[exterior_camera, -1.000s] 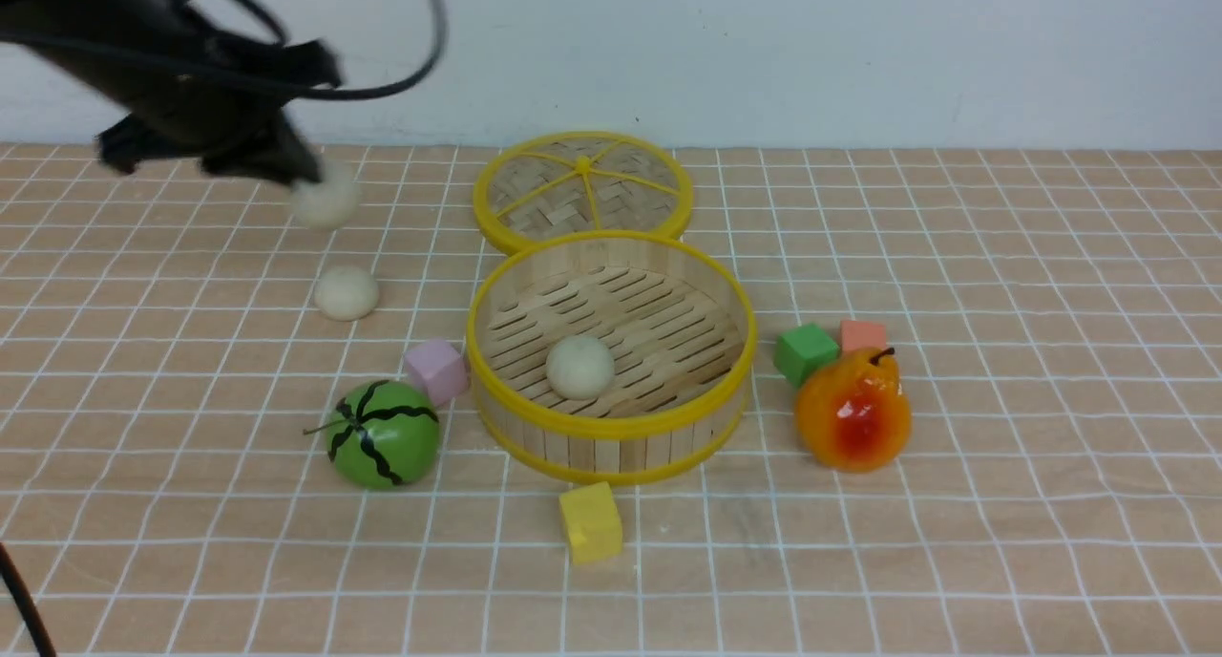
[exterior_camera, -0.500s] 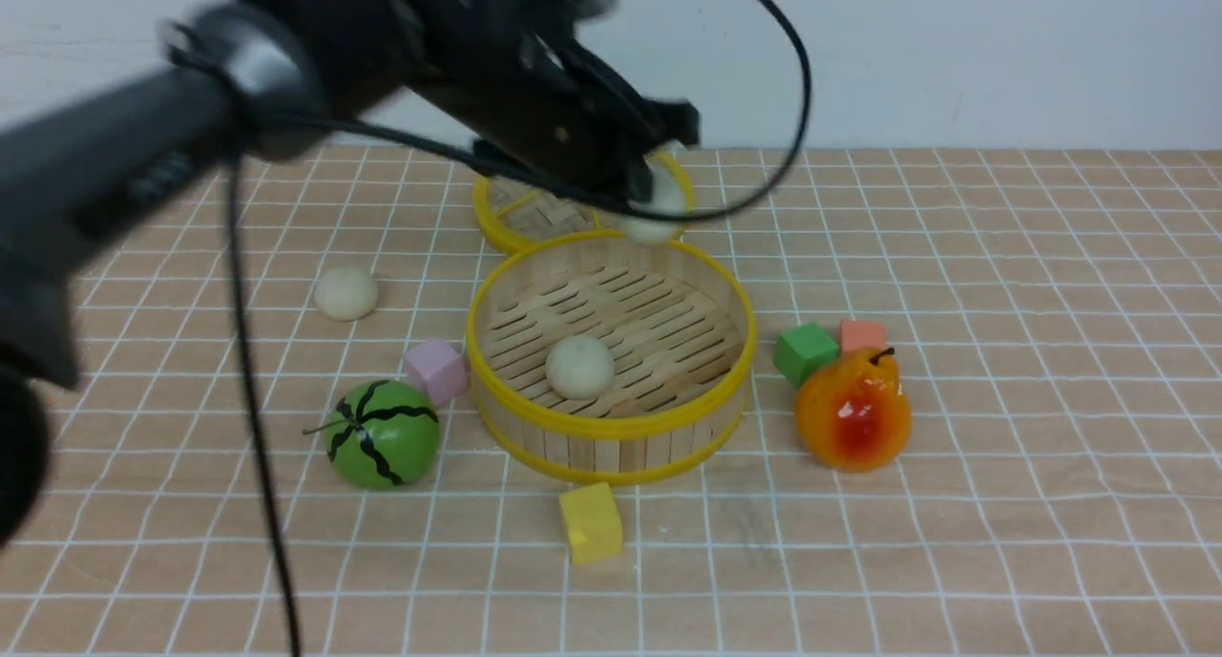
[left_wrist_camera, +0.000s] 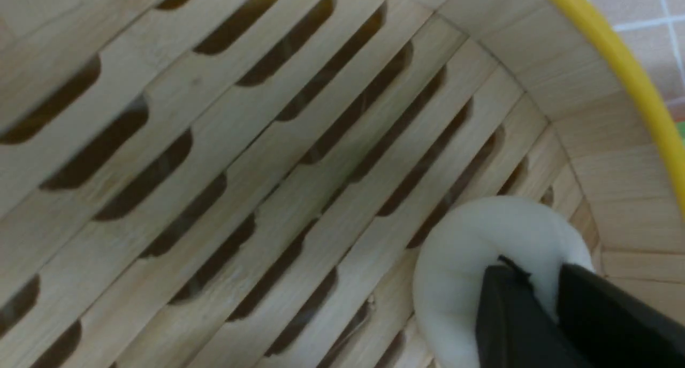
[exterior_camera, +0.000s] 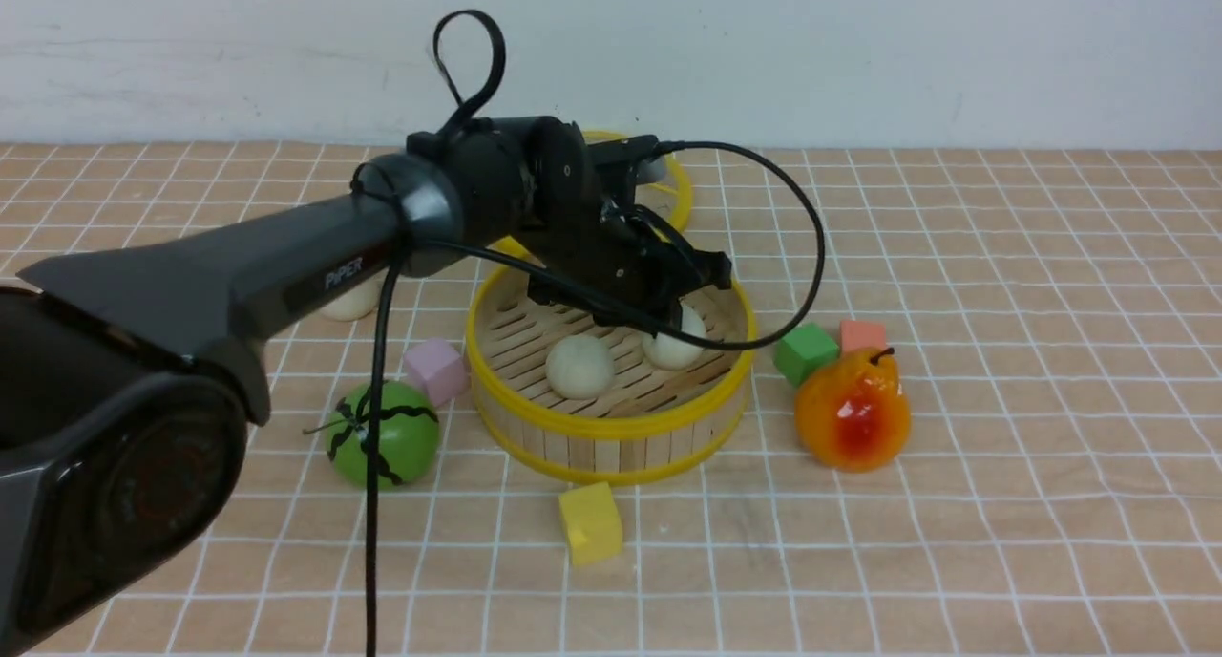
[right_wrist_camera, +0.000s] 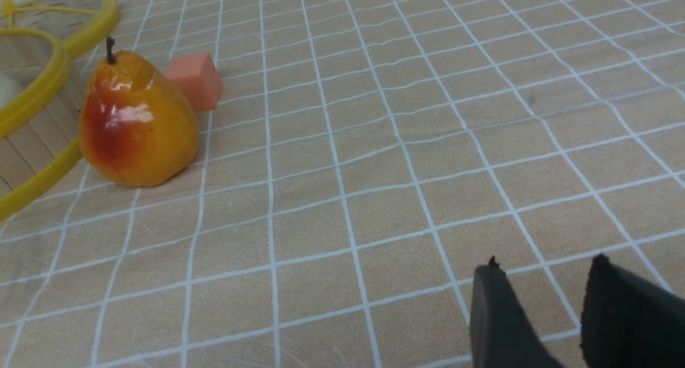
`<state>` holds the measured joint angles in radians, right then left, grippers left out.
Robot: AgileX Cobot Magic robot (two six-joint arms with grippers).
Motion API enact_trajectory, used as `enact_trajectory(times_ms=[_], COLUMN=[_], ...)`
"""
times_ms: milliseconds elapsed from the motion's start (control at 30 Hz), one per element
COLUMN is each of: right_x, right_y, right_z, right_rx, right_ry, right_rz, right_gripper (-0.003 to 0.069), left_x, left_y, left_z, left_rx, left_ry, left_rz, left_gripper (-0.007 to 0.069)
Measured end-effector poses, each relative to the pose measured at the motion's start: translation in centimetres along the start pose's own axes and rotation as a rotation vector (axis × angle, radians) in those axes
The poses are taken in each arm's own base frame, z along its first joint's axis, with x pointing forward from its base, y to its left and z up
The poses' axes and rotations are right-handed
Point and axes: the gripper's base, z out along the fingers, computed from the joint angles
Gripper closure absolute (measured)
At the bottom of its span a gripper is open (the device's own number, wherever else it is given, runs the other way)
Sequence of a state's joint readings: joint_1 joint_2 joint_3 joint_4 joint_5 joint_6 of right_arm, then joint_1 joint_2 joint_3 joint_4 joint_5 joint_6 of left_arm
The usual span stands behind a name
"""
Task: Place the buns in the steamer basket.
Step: Use the left arm to put the steamed stuffed bun into the steamer, then use the left arm to grab a steamed stuffed bun
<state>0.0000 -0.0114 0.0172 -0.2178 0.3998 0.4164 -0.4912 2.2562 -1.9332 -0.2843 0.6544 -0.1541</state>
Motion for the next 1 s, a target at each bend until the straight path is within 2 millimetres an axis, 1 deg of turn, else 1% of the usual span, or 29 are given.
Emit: enact_trajectory(times_ms=[67,167,200,233,267,300,333,367,400,433,500,533,567,600,633,667,700,733,767,800,833,867,900,933,967,1000], right_x=[0.0,0.0,0.0,0.0,0.0,0.0,0.0,0.0,0.0,0.0,0.0,0.0,0.0,0.0,0.0,0.0,0.0,0.0,0.0,0.0,0.0,0.0,0.0,0.0,0.0,0.0], right_y=[0.0,0.0,0.0,0.0,0.0,0.0,0.0,0.0,0.0,0.0,0.0,0.0,0.0,0.0,0.0,0.0,0.0,0.0,0.0,0.0,0.0,0.0,0.0,0.0,0.0,0.0], right_z=[0.0,0.0,0.0,0.0,0.0,0.0,0.0,0.0,0.0,0.0,0.0,0.0,0.0,0.0,0.0,0.0,0.0,0.0,0.0,0.0,0.0,0.0,0.0,0.0,0.0,0.0], right_rx=[0.0,0.0,0.0,0.0,0.0,0.0,0.0,0.0,0.0,0.0,0.0,0.0,0.0,0.0,0.0,0.0,0.0,0.0,0.0,0.0,0.0,0.0,0.0,0.0,0.0,0.0], right_ry=[0.0,0.0,0.0,0.0,0.0,0.0,0.0,0.0,0.0,0.0,0.0,0.0,0.0,0.0,0.0,0.0,0.0,0.0,0.0,0.0,0.0,0.0,0.0,0.0,0.0,0.0], right_rz=[0.0,0.0,0.0,0.0,0.0,0.0,0.0,0.0,0.0,0.0,0.0,0.0,0.0,0.0,0.0,0.0,0.0,0.0,0.0,0.0,0.0,0.0,0.0,0.0,0.0,0.0], right_gripper=[0.0418,0.0418,0.0418,0.0418,0.0418,0.0418,0.0418,0.0418,0.0418,0.0418,0.0418,0.0418,0.0418,0.0418,0.0418,0.0418,0.0418,0.0418,0.0418,0.0418,0.0418,0.0418,0.0418,0.0418,0.0418,0.0418], left_x=[-0.1,-0.5,-0.7,-1.0,-1.2,-1.3,-1.9,-2.5,-2.6,-3.4,-4.6,-4.8,-5.6,-6.0,-6.1,-6.3,-6.5,-6.6,-6.6,-6.6,-6.6,-6.6,-6.6,-6.6,-6.6,-6.6], left_y=[-0.1,-0.6,-0.6,-0.9,-1.0,-1.1,-1.2,-1.1,-1.0,-0.5,1.0,1.5,3.7,5.7,6.0,7.5,10.7,12.5,13.7,14.1,16.6,17.4,17.6,18.8,19.3,19.4], left_z=[-0.2,-0.9,-1.1,-1.8,-2.2,-2.4,-3.7,-4.7,-4.9,-6.3,-8.4,-8.9,-10.4,-11.4,-11.5,-12.1,-13.1,-13.5,-13.7,-13.8,-13.8,-13.6,-13.5,-12.8,-12.2,-12.0], left_rx=[0.0,0.003,0.004,-0.002,-0.007,-0.01,-0.025,-0.041,-0.044,-0.071,-0.122,-0.136,-0.204,-0.254,-0.263,-0.299,-0.371,-0.404,-0.423,-0.429,-0.46,-0.466,-0.467,-0.474,-0.474,-0.474], left_ry=[0.01,0.035,0.033,0.049,0.056,0.063,0.066,0.056,0.055,0.038,0.016,0.012,0.004,0.006,0.008,0.013,0.031,0.04,0.044,0.044,0.044,0.039,0.037,0.023,0.015,0.015], left_rz=[0.004,0.012,0.015,0.032,0.043,0.046,0.067,0.08,0.082,0.088,0.067,0.061,0.031,-0.001,-0.007,-0.03,-0.089,-0.12,-0.145,-0.15,-0.191,-0.201,-0.203,-0.215,-0.217,-0.217], left_gripper=[0.0445,0.0323,0.0307,0.0259,0.023,0.0225,0.0192,0.0176,0.0176,0.0166,0.0161,0.0161,0.0159,0.0158,0.0158,0.0158,0.0158,0.0158,0.0159,0.016,0.0166,0.017,0.0171,0.0183,0.0192,0.0192])
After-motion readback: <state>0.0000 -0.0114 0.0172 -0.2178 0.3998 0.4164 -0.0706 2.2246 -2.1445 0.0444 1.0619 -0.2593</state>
